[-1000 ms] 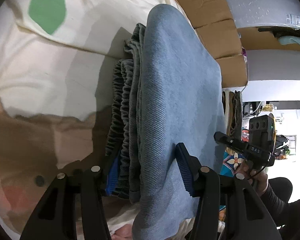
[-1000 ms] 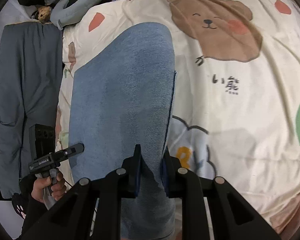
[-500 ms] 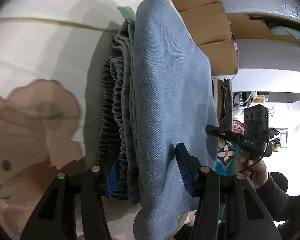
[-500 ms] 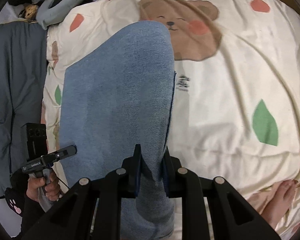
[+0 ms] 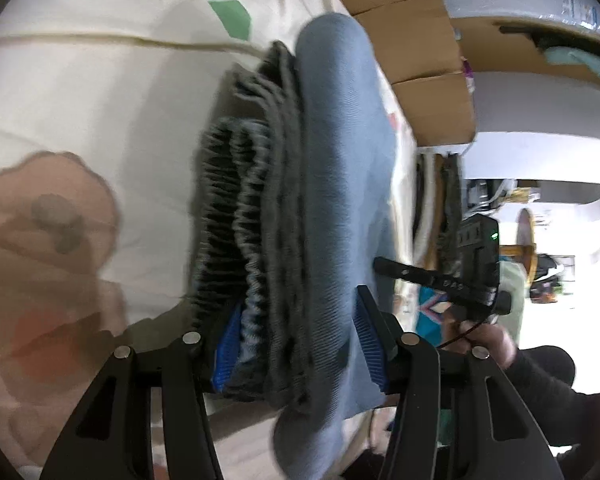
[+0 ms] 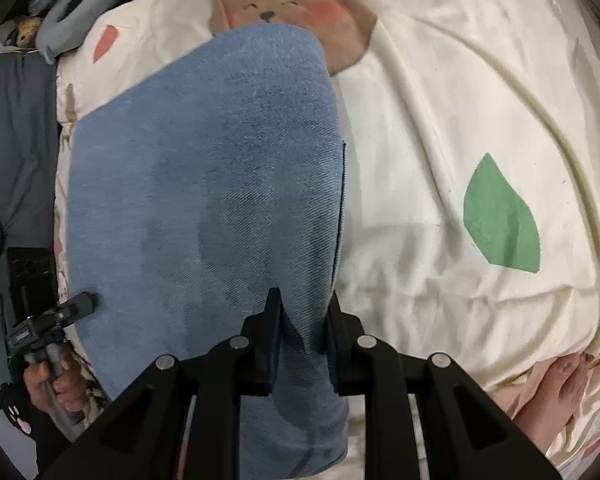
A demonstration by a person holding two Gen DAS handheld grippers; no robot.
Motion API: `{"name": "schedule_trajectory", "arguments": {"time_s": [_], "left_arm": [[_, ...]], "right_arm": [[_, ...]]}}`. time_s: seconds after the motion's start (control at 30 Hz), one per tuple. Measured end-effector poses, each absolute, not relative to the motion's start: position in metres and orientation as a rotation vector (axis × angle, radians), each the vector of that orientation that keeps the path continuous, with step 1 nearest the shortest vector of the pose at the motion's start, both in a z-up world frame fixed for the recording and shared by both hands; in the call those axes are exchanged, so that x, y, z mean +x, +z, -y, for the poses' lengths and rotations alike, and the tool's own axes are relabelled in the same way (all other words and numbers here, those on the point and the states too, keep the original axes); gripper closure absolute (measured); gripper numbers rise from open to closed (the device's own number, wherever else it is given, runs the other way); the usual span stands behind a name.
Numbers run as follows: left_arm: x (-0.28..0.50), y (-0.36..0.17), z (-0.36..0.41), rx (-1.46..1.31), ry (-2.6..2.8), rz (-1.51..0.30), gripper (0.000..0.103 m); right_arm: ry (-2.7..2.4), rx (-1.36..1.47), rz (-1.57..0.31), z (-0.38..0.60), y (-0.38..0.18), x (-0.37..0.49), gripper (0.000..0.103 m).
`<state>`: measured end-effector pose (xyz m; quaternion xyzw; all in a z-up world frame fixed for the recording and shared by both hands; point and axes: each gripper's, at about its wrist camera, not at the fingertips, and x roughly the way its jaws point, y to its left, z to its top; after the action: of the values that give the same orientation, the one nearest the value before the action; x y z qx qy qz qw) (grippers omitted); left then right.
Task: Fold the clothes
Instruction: 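Grasp the folded denim stack with both grippers at its folded edge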
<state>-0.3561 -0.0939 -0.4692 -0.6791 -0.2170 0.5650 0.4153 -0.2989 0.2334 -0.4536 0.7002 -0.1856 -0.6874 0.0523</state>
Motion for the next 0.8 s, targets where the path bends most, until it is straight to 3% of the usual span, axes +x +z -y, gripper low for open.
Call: {"name": "schedule_trajectory", "arguments": {"time_s": [0.1, 0.17, 0.47, 0.7, 0.8], "left_arm": [[-0.36, -0.473, 0.098, -1.721, 1.411, 0.542, 0.048], [-0.362, -0.475, 0.097, -1.718, 1.432, 0.518, 0.036], [-0.383, -0.489, 0.091, -1.704, 1.454, 0.541, 0.028], [-0.394, -0.489, 0.086, -1.715, 1.451, 0.512, 0.027], [-0.396, -0.496, 0.087, -1.734, 1.421, 0.541, 0.022]], "right_arm": [[-2.089, 2.138, 0.531, -0.223, -0.457, -0.304, 0.085], [-2.089, 2.14, 0.532, -0.217, -0.458, -0.307, 0.084], [-2.051, 2.193, 0.506, -0.19, -0.461, -0.326, 0.072], [-2.035, 2.154, 0.586, -0.174, -0.469, -0.338, 0.068], [-2.028, 2.136, 0.615, -0.167, -0.472, -0.345, 0.064]]}}
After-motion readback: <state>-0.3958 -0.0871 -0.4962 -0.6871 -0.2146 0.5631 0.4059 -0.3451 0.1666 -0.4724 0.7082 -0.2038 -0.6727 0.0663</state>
